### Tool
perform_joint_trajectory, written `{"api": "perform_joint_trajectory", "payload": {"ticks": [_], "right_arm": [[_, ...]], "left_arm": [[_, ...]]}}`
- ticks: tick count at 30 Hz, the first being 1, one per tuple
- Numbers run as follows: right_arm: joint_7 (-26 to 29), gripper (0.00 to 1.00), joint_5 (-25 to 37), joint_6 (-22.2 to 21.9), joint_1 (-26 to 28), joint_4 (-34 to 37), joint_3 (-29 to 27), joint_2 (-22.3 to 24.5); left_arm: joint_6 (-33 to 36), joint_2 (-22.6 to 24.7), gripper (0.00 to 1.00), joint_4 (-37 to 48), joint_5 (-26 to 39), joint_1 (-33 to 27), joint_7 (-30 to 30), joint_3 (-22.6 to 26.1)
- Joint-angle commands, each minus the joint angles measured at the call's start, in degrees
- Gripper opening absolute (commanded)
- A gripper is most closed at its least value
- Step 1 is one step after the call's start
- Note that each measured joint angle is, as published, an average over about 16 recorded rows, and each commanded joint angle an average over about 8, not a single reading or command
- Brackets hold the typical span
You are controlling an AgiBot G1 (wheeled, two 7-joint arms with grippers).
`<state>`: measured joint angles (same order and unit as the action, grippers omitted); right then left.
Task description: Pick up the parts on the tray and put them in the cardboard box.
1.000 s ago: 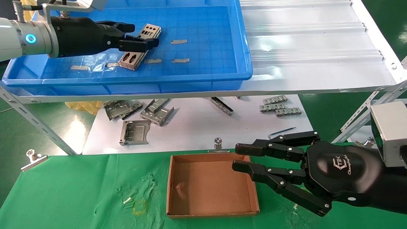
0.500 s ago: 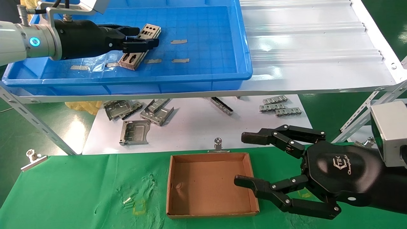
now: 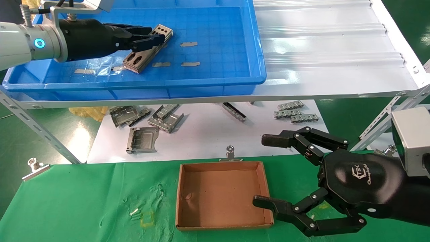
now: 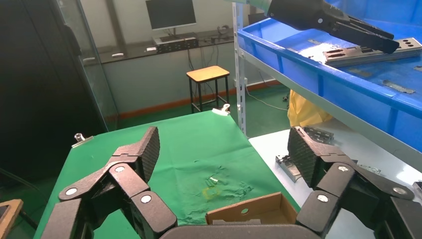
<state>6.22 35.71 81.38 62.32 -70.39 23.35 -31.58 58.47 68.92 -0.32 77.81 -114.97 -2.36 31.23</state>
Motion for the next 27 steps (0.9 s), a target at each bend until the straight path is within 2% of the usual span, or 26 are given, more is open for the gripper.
{"api": "perform_joint_trajectory", "payload": {"ticks": [1, 18, 27], "right_arm": [[0.0, 1.00, 0.0, 0.0, 0.0, 0.0, 0.0, 0.0], [0.0, 1.00, 0.0, 0.0, 0.0, 0.0, 0.0, 0.0], [0.0, 1.00, 0.0, 0.0, 0.0, 0.0, 0.0, 0.0]], "left_arm": [[-0.3, 0.0, 0.00, 0.0, -0.1, 0.0, 0.1, 0.0], [1.7, -0.9, 0.00, -0.4, -1.8, -0.9, 0.7, -1.2], [9.2, -2.7, 0.00, -1.7, -3.5, -2.6, 1.6, -2.4]]}}
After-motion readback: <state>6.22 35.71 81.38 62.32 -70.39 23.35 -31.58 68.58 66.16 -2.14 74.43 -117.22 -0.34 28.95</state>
